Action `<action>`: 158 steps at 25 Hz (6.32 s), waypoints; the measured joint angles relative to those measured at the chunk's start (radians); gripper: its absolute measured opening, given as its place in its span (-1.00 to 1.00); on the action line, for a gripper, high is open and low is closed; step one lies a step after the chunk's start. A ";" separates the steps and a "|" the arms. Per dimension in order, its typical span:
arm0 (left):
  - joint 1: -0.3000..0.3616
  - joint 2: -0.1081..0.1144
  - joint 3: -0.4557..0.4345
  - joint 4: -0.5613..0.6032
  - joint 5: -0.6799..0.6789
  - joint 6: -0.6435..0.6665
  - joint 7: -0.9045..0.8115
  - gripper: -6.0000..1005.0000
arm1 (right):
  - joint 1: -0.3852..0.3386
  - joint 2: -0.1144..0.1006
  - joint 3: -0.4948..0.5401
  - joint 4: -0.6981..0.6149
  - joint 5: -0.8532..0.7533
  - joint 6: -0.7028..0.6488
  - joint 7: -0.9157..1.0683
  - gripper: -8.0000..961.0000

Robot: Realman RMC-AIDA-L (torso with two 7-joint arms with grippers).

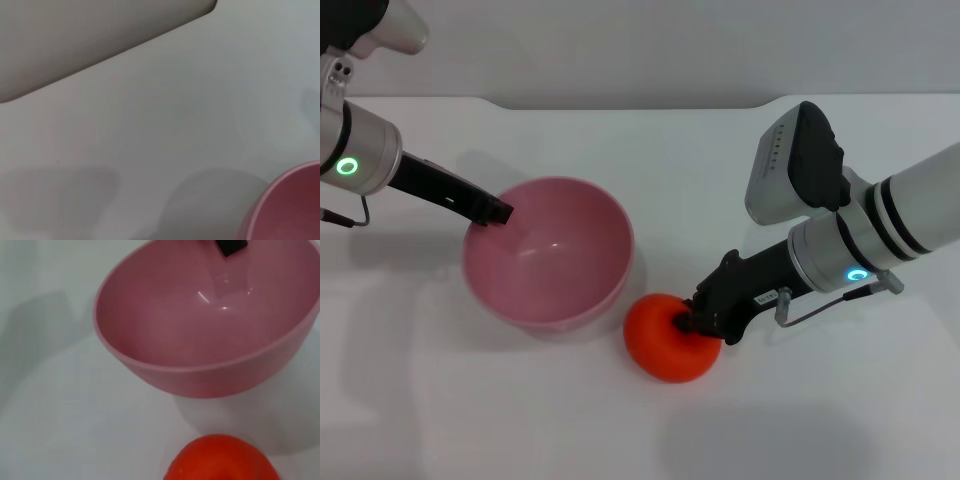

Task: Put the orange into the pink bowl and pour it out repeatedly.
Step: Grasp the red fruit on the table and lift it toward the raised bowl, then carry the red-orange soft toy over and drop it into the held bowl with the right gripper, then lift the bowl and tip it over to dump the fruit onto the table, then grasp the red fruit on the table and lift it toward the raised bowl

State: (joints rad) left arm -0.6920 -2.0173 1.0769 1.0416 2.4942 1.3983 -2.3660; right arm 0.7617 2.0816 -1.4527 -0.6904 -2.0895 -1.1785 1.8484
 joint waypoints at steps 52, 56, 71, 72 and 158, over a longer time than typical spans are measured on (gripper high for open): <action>-0.016 -0.041 0.116 0.000 -0.074 0.033 0.017 -0.70 | -0.232 -0.008 0.022 -0.552 0.301 -0.092 -0.027 -0.46; -0.014 -0.042 0.118 0.004 -0.080 0.028 0.017 -0.69 | -0.265 -0.006 0.040 -0.566 0.329 -0.046 -0.056 -0.14; 0.161 -0.045 0.312 0.058 -0.540 -0.361 0.284 -0.69 | -0.519 -0.006 0.127 0.060 1.718 -0.417 -1.005 0.13; 0.175 -0.045 0.330 0.061 -0.567 -0.400 0.309 -0.69 | -0.517 -0.006 0.127 0.112 1.768 -0.472 -1.035 0.13; -0.082 0.030 -0.038 -0.109 -0.297 -0.086 0.155 -0.66 | -0.438 -0.077 0.142 0.474 1.932 -0.559 -0.956 0.12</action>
State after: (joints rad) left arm -0.7739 -1.9877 1.0387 0.9328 2.1971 1.3125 -2.2113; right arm 0.3241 2.0049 -1.3108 -0.2165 -0.1571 -1.7376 0.8922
